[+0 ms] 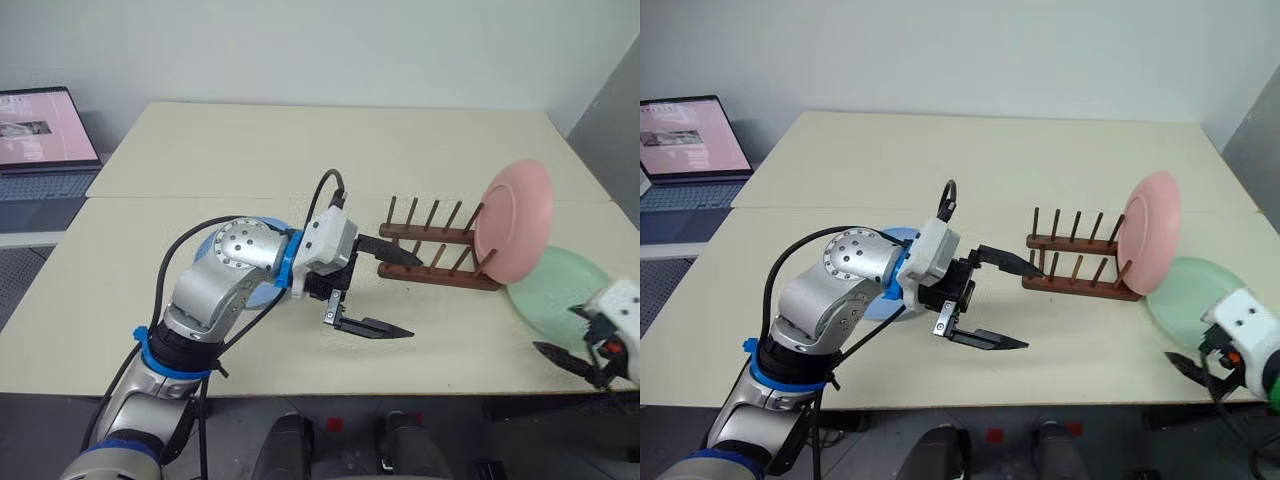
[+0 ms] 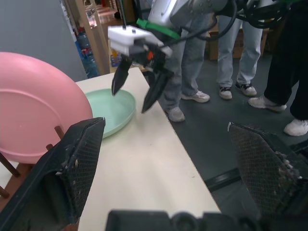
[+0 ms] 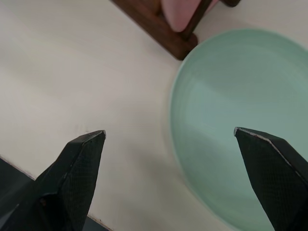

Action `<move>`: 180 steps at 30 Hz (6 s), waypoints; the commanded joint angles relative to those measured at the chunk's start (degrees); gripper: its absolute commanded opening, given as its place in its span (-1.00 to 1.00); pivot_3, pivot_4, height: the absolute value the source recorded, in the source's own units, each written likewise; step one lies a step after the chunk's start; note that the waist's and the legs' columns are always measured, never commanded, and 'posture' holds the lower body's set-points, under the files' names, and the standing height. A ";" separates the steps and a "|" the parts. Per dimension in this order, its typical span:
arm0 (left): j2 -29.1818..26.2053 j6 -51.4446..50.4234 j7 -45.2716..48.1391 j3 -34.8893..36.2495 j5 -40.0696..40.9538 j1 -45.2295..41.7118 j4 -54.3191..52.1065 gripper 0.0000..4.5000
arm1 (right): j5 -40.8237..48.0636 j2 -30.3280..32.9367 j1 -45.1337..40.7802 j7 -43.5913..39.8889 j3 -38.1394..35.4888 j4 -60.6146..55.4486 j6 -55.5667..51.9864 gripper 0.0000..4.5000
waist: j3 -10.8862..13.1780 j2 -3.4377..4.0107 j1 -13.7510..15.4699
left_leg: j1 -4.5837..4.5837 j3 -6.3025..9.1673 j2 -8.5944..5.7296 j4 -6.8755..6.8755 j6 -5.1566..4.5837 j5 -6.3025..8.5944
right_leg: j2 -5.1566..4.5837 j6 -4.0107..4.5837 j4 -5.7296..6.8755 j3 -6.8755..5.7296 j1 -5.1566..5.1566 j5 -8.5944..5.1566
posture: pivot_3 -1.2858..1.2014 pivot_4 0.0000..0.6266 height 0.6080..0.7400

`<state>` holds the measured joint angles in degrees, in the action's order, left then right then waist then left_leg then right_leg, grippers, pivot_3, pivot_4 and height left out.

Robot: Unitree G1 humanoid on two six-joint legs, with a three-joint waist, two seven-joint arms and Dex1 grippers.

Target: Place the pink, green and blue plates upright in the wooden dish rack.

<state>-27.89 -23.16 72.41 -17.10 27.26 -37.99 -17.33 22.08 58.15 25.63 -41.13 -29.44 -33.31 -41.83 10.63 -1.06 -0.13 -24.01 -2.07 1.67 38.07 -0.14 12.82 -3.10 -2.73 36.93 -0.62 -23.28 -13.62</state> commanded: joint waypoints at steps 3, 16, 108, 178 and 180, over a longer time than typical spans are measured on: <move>-0.19 2.27 1.59 -1.05 -0.65 -0.18 -1.35 1.00 | -5.91 -2.18 -6.78 3.54 7.45 4.96 3.75 0.99 | 0.00 -0.01 0.05 | -0.04 -0.01 0.00 -0.03 0.00 0.00 | 0.00 0.01 -0.02 0.01 -0.04 -0.01 | 0.03 -0.52 0.77; -0.83 -0.34 3.19 -0.68 3.35 1.81 -4.41 1.00 | -9.95 -4.74 -11.41 4.57 11.22 9.38 2.22 -0.40 | -0.01 0.01 0.23 | -0.18 0.04 -0.01 -0.05 0.00 0.00 | 0.01 0.05 0.02 -0.08 -0.11 -0.06 | 0.03 -0.52 0.77; -3.27 -1.47 -2.86 7.54 6.85 5.07 -3.32 1.00 | 64.59 -11.14 -41.34 44.44 4.47 4.82 -1.87 0.27 | -0.01 -0.05 0.14 | -0.33 0.08 0.07 -0.06 -0.02 -0.01 | 0.09 0.20 0.08 -0.05 -0.24 -0.04 | 0.03 -0.52 0.77; 19.24 -45.15 -76.53 49.95 11.23 -0.24 2.91 -0.99 | -5.09 -11.10 -69.12 -19.50 39.86 14.33 22.11 1.00 | 0.03 -0.25 1.28 | -0.35 0.12 -0.01 -0.02 0.03 -0.02 | -0.01 0.15 0.12 -0.18 -0.28 0.33 | 0.03 -0.52 0.77; 20.52 -44.58 -78.45 49.23 10.75 -4.08 4.32 -0.99 | -11.00 -13.15 -70.37 -17.77 43.46 15.80 25.60 1.00 | 0.04 -0.27 1.25 | -0.35 0.13 -0.06 0.00 0.04 -0.03 | -0.01 0.08 0.10 -0.18 -0.26 0.37 | 0.03 -0.52 0.77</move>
<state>-7.91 -69.27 -4.63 33.30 37.88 -39.66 -12.72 15.79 45.53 -43.10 -60.53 12.38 -17.91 -19.96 10.67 -1.33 1.12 -24.36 -1.98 1.59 38.06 -0.09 12.79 -3.11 -2.67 37.03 -0.76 -23.55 -13.24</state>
